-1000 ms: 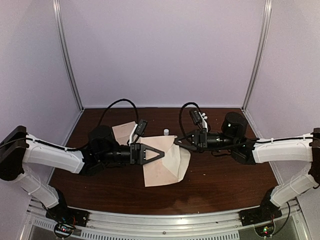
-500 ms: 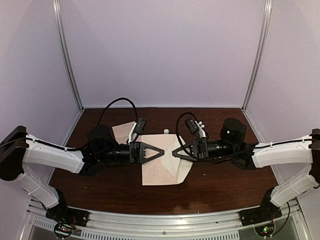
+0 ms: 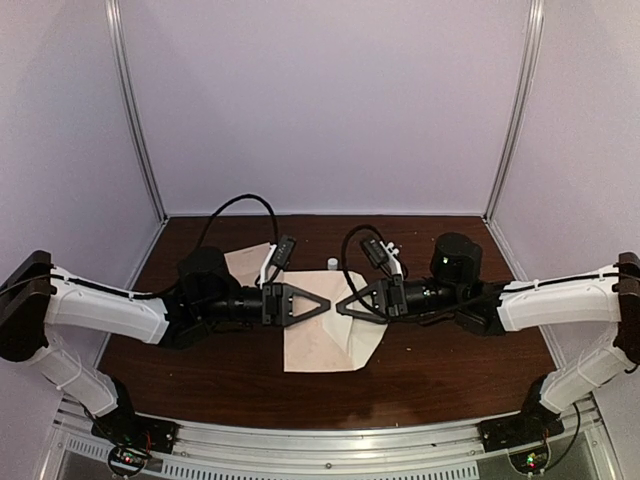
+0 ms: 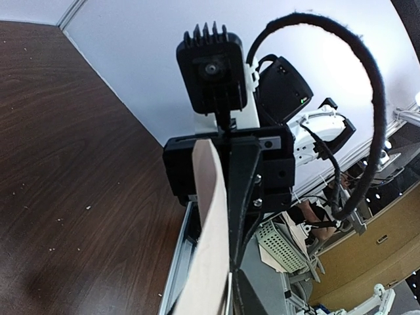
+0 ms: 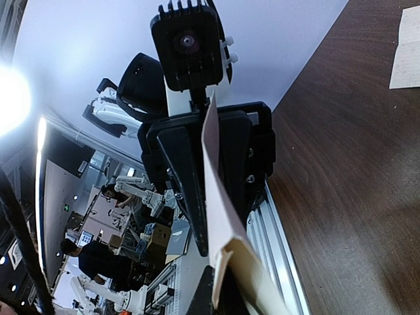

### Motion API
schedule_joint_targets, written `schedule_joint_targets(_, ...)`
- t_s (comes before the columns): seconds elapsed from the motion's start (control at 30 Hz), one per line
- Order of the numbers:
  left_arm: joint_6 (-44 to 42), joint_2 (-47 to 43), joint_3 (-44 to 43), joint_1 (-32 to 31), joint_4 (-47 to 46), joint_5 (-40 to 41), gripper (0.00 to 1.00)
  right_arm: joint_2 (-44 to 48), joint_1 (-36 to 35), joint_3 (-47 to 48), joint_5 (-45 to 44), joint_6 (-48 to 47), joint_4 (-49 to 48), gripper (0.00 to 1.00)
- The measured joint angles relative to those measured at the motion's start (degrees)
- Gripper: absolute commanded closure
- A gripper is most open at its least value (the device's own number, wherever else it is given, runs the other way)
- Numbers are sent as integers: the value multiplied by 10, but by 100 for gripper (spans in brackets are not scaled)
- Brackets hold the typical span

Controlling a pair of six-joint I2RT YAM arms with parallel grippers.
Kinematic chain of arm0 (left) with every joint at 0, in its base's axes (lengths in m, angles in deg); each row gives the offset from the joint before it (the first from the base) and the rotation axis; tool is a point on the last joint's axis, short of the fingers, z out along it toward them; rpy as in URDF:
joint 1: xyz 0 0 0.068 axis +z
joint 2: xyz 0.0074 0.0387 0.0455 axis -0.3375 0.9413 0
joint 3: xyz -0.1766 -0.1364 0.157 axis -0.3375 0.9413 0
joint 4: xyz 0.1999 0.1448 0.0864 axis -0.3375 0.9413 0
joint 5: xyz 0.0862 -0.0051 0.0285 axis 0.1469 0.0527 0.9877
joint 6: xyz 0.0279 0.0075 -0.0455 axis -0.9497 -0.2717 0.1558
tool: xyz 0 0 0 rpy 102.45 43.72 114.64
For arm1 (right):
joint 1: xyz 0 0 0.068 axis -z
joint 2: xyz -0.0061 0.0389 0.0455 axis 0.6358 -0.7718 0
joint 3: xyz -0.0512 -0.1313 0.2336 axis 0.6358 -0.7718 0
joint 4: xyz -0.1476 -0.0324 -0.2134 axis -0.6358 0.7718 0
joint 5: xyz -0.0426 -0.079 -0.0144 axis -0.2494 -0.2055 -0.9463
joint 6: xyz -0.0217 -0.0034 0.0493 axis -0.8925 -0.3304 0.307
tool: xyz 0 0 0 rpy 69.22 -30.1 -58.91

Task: Place the letter into the envelope and seal it
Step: Adjust the 1/2-folded letter in the envelope.

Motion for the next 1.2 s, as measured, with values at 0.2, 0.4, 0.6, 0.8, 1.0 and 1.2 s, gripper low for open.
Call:
schedule_joint_targets(0.2,-4,0,0,0,14,0,86,-16,-4,11,-2,-8,7,100)
schedule_joint_targets(0.4,-3,0,0,0,14,0,91,-23,-6,14,-13,-11,16,84)
schedule_joint_targets(0.6,-3,-6,2,0,13,11,93,4,-10,14,-29,-29,47,73)
schedule_joint_targets(0.8,-2,-12,4,0,2,16,93,33,-10,0,-36,-31,54,82)
schedule_joint_targets(1.0,-1,-12,4,0,-3,15,94,31,-10,-10,-34,-22,50,100)
schedule_joint_targets(1.2,-1,-11,4,0,-3,15,95,21,-10,-9,-34,-23,41,100)
